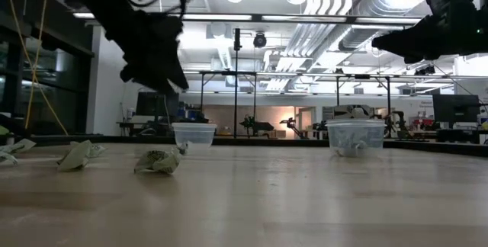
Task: Pick and place Stevia / Truvia into bins
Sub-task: Put the stevia packet into the round transparent container
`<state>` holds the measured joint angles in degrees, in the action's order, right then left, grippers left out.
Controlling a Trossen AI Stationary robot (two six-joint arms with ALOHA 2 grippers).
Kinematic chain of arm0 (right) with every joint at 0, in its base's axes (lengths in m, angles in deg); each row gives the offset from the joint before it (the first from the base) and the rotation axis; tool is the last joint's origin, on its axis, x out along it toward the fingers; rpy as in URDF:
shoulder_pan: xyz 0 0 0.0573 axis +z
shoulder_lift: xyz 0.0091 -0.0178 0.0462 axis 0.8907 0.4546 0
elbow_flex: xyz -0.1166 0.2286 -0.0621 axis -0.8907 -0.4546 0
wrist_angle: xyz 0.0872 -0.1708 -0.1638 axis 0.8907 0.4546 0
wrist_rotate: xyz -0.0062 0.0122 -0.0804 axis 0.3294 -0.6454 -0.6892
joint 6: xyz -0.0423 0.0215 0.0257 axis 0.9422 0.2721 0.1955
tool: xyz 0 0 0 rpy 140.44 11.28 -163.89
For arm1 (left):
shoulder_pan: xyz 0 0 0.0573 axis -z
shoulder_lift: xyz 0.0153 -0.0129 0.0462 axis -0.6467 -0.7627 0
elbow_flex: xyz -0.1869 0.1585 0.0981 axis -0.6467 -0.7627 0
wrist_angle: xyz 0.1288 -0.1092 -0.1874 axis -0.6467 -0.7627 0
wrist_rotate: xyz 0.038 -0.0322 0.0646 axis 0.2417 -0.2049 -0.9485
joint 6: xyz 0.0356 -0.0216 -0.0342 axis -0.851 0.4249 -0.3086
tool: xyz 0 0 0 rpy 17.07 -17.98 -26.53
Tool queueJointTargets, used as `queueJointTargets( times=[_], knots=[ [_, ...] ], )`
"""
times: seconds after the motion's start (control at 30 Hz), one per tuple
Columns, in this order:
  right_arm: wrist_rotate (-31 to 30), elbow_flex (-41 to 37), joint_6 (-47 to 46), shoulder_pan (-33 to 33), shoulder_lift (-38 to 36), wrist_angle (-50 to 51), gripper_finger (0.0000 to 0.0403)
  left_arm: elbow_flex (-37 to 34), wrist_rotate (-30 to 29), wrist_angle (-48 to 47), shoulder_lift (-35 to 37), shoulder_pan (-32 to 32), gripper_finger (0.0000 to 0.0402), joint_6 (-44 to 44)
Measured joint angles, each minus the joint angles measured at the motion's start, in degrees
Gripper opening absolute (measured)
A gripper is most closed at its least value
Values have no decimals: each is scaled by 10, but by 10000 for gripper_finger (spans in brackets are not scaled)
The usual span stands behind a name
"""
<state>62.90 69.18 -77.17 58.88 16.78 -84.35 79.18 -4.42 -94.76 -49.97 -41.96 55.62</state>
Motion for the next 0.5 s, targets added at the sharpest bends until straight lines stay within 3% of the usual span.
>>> queueJointTargets(
  times=[0.23, 0.5],
  knots=[
    [2, 0, -1, 0, 2, 2, 51, 48, 6, -7, -112, 1, 269, 85],
    [3, 0, -2, 0, 2, 14, 48, 59, 13, -9, -173, -15, 268, 104]
  ],
)
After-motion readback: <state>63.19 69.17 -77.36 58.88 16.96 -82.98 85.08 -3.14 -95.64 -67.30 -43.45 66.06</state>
